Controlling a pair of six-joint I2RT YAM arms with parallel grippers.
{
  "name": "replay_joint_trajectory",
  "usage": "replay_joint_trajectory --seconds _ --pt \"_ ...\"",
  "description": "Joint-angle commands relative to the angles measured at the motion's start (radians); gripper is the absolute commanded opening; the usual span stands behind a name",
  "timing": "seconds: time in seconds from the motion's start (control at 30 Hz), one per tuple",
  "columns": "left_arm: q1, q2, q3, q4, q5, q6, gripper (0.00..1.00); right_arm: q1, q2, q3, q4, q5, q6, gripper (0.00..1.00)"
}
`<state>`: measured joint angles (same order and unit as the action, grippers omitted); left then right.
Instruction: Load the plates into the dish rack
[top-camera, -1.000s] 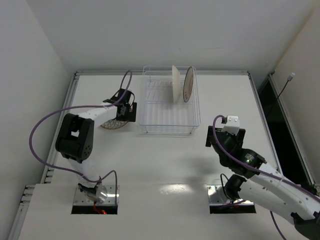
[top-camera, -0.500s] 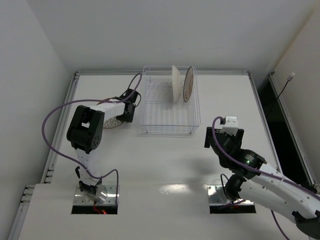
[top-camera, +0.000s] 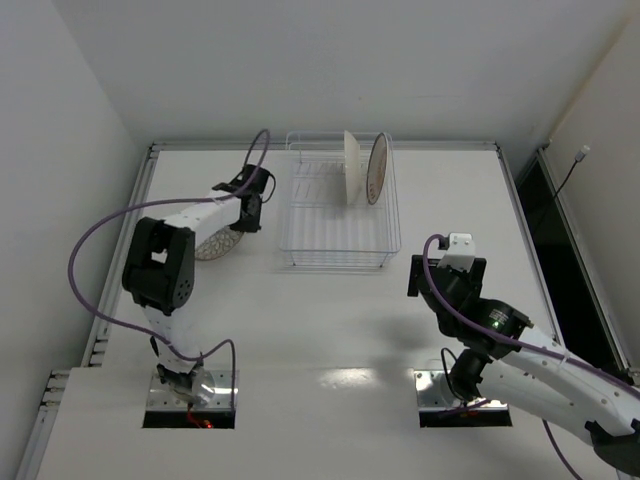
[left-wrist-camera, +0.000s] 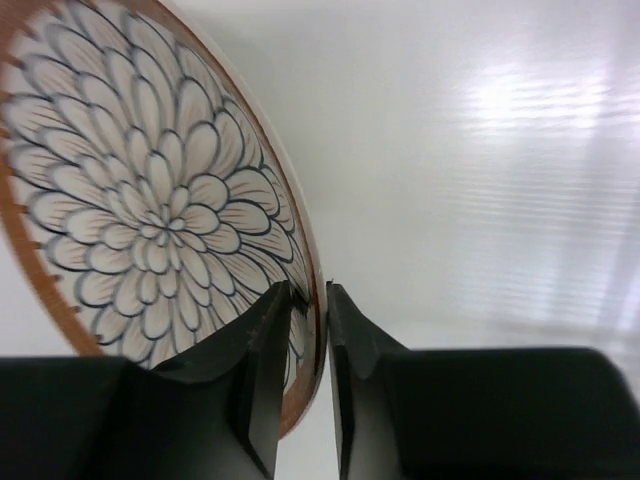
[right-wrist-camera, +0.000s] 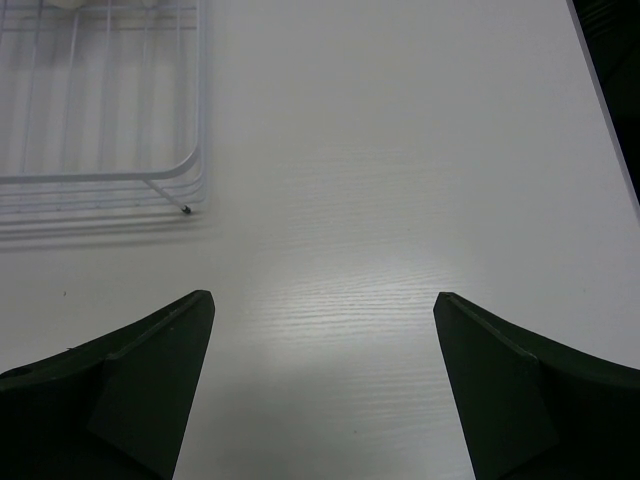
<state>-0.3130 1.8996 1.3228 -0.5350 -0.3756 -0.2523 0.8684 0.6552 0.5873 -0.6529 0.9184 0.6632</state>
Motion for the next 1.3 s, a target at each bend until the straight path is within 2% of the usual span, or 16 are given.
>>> replay_joint_trajectory --seconds 0.0,0.13,0.33,0.9,1.03,1.27 --pt "0.006 -0.192 0.091 0.004 0.098 -0.12 0.0 0.007 -0.005 -0.003 0.025 0.036 0.018 0.9" --pt "0.006 -0.331 0.16 -0.006 0.126 -0.156 0.0 0.007 0.004 -0.003 0.025 0.036 0.018 0.9" --pt "-0.003 -0.404 0.194 -0.011 0.149 -0.165 0.0 0.017 0.004 -0.003 0.025 0.036 0.018 0.9" --pt "-0.003 -0.402 0.165 -0.011 0.164 -0.147 0.0 0.017 0.004 -0.003 0.025 0.045 0.018 0.9" --pt "-0.037 -0.378 0.119 -0.02 0.049 -0.108 0.0 0.017 0.004 -0.003 0.025 0.045 0.018 0.9" --pt "-0.119 -0.292 0.061 -0.054 -0.267 -0.045 0.0 0.017 0.014 -0.003 0.025 0.045 0.018 0.9"
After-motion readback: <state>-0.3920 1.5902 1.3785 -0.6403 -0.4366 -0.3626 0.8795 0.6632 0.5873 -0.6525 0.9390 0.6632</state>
